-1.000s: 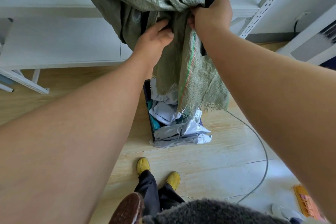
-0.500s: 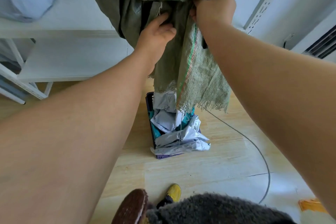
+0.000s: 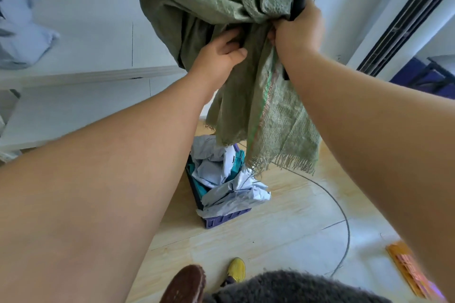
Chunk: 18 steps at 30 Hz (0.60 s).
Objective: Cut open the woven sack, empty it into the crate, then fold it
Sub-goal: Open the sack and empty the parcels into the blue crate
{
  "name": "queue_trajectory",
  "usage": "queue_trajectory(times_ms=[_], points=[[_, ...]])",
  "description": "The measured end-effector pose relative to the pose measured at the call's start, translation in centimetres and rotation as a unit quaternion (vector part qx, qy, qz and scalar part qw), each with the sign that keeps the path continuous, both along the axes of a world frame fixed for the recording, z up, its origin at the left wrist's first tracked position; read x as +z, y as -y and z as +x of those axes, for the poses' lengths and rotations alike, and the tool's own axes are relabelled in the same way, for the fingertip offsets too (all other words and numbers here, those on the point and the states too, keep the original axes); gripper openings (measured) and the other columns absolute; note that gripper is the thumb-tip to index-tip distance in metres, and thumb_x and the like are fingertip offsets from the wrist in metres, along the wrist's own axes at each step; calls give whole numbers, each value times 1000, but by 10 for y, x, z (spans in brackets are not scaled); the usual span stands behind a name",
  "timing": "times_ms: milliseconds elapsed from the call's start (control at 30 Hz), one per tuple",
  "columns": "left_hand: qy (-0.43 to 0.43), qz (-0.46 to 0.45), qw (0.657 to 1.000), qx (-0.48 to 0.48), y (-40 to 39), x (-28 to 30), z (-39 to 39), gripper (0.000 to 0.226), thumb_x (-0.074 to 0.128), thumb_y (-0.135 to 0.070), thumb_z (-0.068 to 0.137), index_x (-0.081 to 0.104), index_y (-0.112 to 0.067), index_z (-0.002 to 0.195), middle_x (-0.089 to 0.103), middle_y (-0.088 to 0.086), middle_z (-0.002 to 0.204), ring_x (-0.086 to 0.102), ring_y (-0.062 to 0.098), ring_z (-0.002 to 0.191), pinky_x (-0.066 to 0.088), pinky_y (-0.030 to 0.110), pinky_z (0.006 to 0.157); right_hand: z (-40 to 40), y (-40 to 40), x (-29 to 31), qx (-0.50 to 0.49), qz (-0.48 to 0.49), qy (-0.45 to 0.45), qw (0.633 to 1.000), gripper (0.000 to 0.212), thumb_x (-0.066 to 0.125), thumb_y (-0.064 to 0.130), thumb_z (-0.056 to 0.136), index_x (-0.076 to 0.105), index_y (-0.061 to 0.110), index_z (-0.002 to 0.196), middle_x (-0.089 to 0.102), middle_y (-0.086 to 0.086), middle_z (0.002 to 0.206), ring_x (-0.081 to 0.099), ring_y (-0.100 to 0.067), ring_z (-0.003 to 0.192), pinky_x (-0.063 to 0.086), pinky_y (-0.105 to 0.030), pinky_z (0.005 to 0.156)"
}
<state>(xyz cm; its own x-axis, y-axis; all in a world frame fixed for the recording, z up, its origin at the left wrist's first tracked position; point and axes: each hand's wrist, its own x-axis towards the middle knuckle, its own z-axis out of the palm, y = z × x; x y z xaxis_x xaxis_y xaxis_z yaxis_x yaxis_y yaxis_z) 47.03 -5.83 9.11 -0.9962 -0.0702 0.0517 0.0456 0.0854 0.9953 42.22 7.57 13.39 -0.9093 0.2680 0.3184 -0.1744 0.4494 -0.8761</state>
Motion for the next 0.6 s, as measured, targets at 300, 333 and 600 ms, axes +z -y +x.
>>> queue_trajectory(times_ms=[300,333,600], points=[[-32,-39,997,-51,-34,18,7,43,65,-19,87,58,-16,129,64,-4,125,58,10,115,42,23,96,36,-49,11,-49,61,-14,997,36,47,0,82,59,17,110,56,6,88,52,-18,85,37,-25,68],[-32,-46,997,-51,-38,18,5,44,66,-22,85,59,-17,128,65,-5,124,58,10,115,42,25,100,36,-55,10,-54,64,-13,996,36,46,0,82,59,17,110,57,5,90,51,-18,86,37,-26,69],[5,-50,996,-72,-123,9,-28,42,69,-26,85,61,-20,125,66,-2,122,59,14,112,45,16,78,9,-148,-2,-88,71,-7,994,39,38,-3,76,59,13,104,62,0,100,54,-22,90,43,-31,71]])
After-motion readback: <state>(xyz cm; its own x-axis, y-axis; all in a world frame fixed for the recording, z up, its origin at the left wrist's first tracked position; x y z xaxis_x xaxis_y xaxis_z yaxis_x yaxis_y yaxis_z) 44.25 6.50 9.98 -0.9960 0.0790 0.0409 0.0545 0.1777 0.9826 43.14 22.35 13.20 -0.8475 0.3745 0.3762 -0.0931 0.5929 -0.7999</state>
